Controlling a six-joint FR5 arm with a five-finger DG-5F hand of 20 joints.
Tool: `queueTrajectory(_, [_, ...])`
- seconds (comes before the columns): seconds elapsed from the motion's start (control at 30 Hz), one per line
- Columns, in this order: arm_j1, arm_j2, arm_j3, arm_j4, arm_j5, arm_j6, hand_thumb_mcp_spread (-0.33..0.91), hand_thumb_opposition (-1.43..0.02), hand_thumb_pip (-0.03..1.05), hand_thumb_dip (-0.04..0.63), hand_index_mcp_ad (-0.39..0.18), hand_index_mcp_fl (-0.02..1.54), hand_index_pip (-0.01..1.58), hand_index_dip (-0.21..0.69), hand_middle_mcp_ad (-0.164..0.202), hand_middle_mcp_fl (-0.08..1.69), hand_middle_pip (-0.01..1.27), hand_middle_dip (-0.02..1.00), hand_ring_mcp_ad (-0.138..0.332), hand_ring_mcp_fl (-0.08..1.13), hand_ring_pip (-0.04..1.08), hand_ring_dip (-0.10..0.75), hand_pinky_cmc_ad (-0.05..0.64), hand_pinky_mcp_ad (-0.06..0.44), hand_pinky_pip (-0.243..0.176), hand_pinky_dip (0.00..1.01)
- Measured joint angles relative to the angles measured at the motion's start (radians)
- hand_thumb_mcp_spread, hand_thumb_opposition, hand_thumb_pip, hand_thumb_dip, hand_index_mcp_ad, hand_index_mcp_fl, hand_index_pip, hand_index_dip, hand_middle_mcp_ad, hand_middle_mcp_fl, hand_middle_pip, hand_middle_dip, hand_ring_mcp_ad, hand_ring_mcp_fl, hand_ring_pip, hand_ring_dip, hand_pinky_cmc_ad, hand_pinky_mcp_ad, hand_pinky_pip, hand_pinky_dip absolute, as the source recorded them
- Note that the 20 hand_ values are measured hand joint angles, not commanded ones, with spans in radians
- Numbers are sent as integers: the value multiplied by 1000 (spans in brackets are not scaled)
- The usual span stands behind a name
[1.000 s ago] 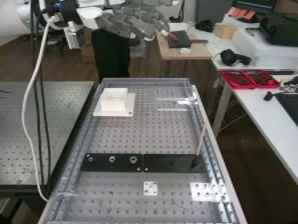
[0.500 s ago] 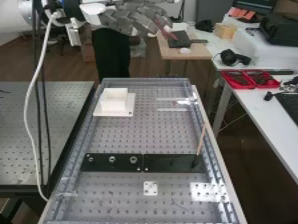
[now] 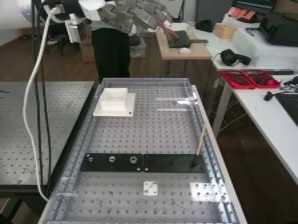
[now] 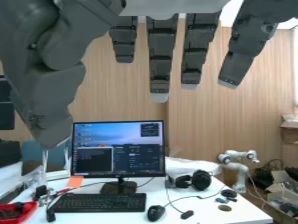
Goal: Grab the pcb board and place it in the clear container
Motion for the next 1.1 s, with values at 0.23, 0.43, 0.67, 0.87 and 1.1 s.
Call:
queueTrajectory(0.23, [1, 4, 6, -6, -1, -10, 290, -730, 506, 188, -108, 56, 89, 126, 63, 288, 145, 714, 122, 162, 169, 489, 393, 328, -93, 602])
queueTrajectory(0.43, [-3, -3, 14, -23, -14, 2, 290, -730, 499, 188, -113, 56, 89, 126, 63, 288, 147, 709, 122, 164, 152, 489, 393, 328, -93, 600])
queueTrajectory(0.67, [-13, -8, 23, -37, -36, 0, 290, -730, 469, 173, -108, 93, 89, 140, 66, 290, 141, 696, 127, 164, 113, 489, 396, 328, -93, 600])
queueTrajectory(0.87, [-22, -18, 46, -74, -60, -4, 286, -726, 445, 157, -101, 208, 87, 180, 65, 248, 127, 641, 140, 162, 99, 471, 398, 330, -94, 604])
queueTrajectory(1.1, [-37, -20, 50, -71, -82, -6, 284, -712, 431, 141, -82, 290, 84, 211, 75, 215, 131, 581, 152, 150, 101, 443, 417, 351, -65, 632])
